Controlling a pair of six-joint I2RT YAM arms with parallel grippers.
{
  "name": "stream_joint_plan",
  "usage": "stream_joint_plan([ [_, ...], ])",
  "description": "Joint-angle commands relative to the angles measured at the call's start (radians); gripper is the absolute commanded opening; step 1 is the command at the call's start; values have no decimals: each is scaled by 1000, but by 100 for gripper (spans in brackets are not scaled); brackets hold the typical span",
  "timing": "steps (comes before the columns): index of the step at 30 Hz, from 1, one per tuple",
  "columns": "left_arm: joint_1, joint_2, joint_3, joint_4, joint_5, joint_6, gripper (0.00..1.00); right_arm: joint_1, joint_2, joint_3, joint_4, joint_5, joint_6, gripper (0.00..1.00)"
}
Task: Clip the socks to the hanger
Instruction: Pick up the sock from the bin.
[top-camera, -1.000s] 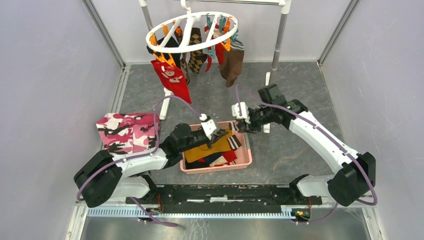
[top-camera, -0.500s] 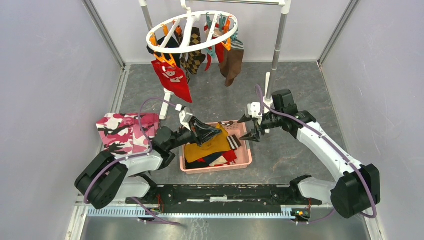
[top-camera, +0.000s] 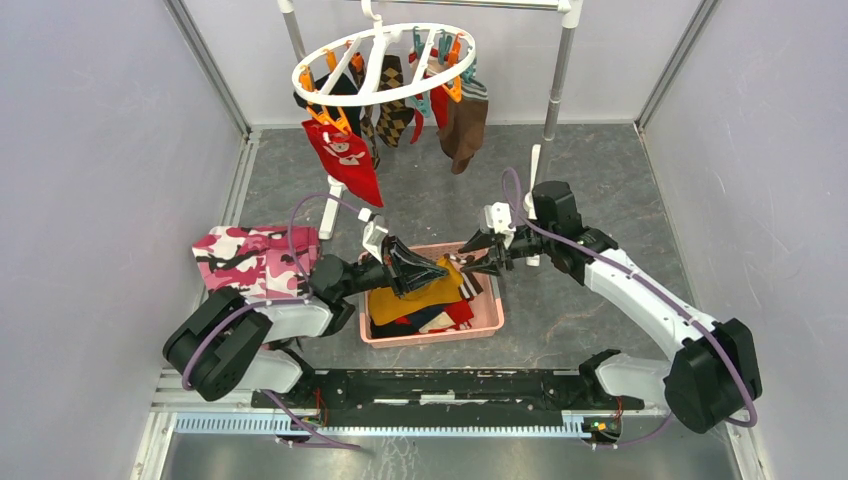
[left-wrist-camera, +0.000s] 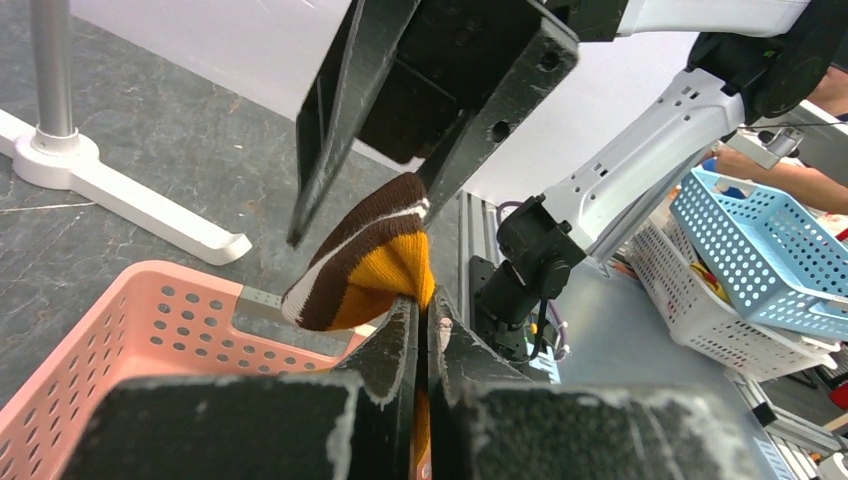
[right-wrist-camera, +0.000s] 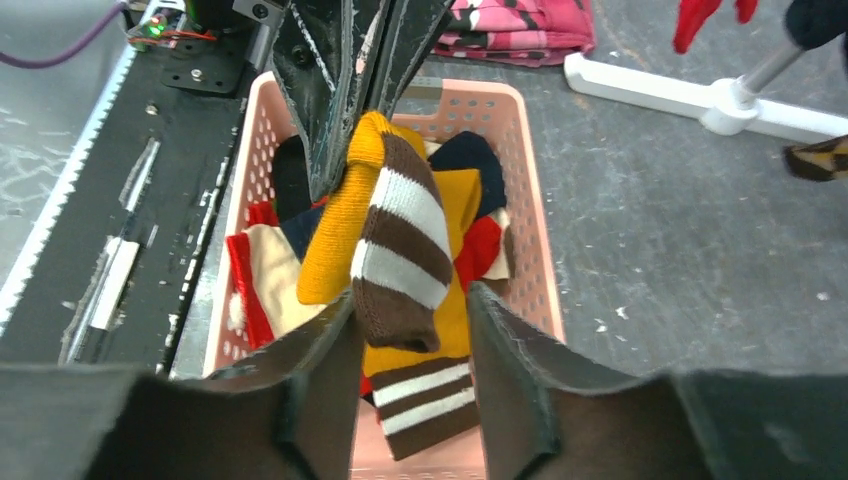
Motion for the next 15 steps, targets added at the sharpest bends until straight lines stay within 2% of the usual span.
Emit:
stream_joint_plan([
  [1,2,11,30,111,35,-58,2,15,24,47,3,8,8,38],
  [3,2,4,27,108,34,-52,2,15,27,64,-32,34,-11,23],
  [7,2,-31,29,11,23,14,2,15,20,96,-96,70,-58,3],
  [8,2,-47,31,-39,14,45,2,14,16,103,-114,79,-67,0],
  [11,2,-111,39,-232,-21,183,5,15,10,150,-196,106,-130,0],
  [12,2,-137,43,-337,-43,240,8,16,11,164,-229,117,-147,0],
  [15,2,-223,59,-540,-117,388,33,15,36,231,-380,125,-255,0],
])
